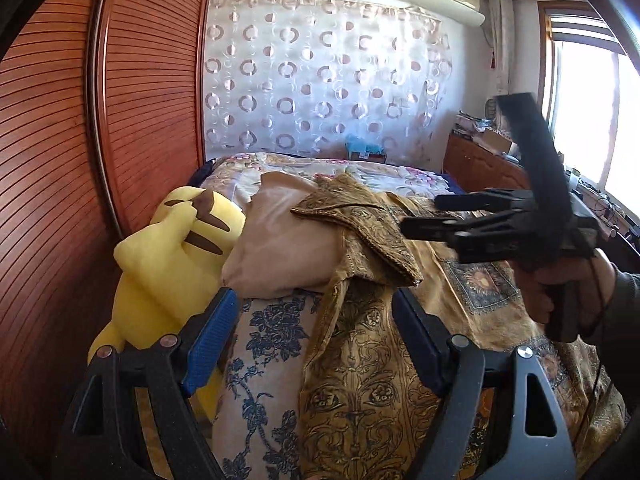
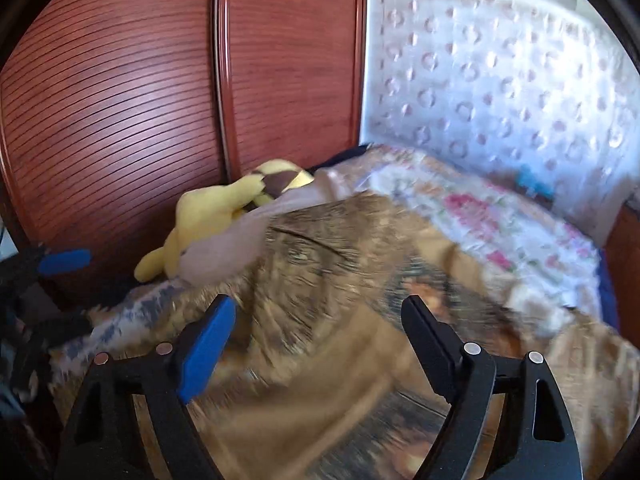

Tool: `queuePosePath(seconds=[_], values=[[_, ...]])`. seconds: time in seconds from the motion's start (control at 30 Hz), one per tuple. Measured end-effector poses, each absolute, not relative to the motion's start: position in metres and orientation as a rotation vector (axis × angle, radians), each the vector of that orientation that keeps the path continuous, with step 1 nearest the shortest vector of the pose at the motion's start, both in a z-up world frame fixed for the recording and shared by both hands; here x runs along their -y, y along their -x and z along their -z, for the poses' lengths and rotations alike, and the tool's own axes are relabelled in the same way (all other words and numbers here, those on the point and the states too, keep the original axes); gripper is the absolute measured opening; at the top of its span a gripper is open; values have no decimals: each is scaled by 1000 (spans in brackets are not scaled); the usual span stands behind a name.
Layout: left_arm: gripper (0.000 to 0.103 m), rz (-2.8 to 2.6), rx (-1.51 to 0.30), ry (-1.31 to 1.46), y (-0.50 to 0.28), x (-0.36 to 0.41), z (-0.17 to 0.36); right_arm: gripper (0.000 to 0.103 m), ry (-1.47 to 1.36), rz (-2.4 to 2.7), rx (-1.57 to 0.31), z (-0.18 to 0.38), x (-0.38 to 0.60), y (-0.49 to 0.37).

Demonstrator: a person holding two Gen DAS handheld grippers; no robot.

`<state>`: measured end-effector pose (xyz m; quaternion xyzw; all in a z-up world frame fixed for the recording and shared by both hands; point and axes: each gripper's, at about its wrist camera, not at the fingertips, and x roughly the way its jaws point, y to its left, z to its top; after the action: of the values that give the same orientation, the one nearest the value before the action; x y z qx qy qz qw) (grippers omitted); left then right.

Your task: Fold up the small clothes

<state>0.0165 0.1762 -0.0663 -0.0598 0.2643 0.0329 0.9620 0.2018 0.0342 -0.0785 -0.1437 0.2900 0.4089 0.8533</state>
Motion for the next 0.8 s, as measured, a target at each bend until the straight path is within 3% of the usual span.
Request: queuePosePath(seconds=[0.07,0.17,0.23,0.37,0.7,0.8], values=[[80,-73,-533,128,-13,-180,67,70,331,-869,-654,86,-53,-213],[80,-78,-534,135,-9,-183,71,63,388,-851,-692,96,-74,-230],[80,-84,-543,135,-6,-184,75,54,408,-833,-712,102,-83,-240],[80,-87,-555,150,-8,-186,79,24,421,-803,-694,103,-93,-254],[80,-52,-562,142,-12,-170,82,23,297,-590,-647,96,-41,-267],[80,-39,-563,138,-14,-163,81,33,259,-588,-662,95,-28,-267]])
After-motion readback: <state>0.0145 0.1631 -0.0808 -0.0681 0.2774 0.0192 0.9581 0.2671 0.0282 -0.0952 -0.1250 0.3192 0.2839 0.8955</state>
